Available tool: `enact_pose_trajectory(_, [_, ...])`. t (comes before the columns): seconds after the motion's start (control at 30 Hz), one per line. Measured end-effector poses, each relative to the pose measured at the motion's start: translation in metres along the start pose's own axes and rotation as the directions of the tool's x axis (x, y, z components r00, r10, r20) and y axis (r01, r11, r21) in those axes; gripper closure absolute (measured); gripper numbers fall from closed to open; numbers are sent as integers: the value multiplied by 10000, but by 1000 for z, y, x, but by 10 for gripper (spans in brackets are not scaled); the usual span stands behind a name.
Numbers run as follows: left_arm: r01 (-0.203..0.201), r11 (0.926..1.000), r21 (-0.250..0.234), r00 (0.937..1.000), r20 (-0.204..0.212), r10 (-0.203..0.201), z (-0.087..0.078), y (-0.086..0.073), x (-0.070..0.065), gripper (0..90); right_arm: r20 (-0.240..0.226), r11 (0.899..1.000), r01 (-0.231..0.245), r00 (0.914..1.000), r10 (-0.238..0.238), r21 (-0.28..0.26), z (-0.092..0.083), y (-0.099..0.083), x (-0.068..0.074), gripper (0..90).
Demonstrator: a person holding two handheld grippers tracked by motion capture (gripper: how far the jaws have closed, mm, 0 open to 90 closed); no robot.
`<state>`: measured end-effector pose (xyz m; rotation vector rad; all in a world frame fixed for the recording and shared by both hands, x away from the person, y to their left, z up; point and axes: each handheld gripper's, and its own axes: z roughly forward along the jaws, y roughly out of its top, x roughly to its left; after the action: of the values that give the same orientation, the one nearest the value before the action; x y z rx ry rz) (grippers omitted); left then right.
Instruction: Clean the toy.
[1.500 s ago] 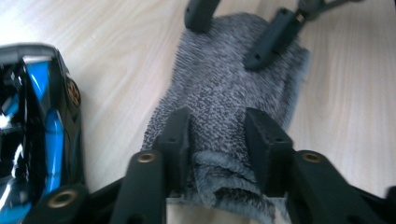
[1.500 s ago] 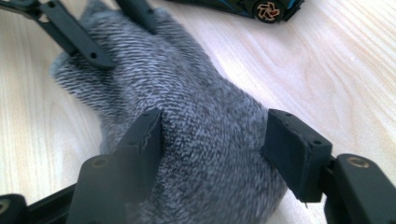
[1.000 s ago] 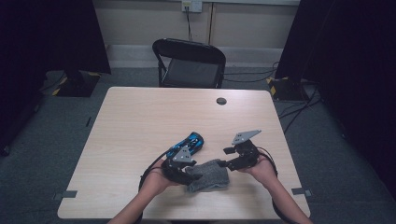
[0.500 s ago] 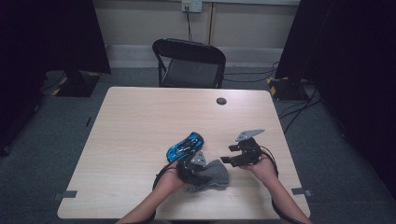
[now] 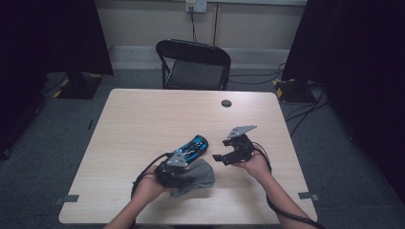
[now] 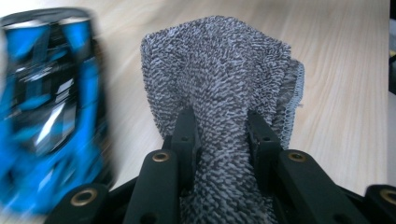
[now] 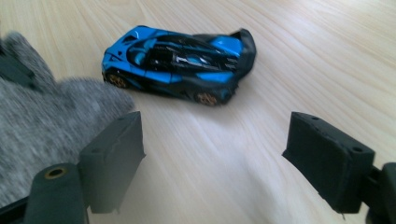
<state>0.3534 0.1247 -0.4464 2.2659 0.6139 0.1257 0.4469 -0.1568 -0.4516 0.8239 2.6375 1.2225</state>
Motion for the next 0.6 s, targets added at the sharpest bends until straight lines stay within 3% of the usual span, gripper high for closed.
enact_pose_trajectory(0.17, [603, 9978, -287, 9955, -711, -622, -31, -17, 14, 695, -152, 9991, 403, 9991, -402, 118, 19, 20, 7, 160])
enact_pose_trajectory(0.3, [1017, 9934, -532, 9838, -1430, -1084, -47, -26, 29, 691, -325, 9985, 535, 9981, -531, 90, 37, 33, 9, 153])
enact_pose_trajectory(0.6, [2319, 9690, -857, 9361, -2511, -2462, -62, -55, 59, 691, -483, 9851, 1584, 9867, -1554, 666, 76, 53, 22, 157])
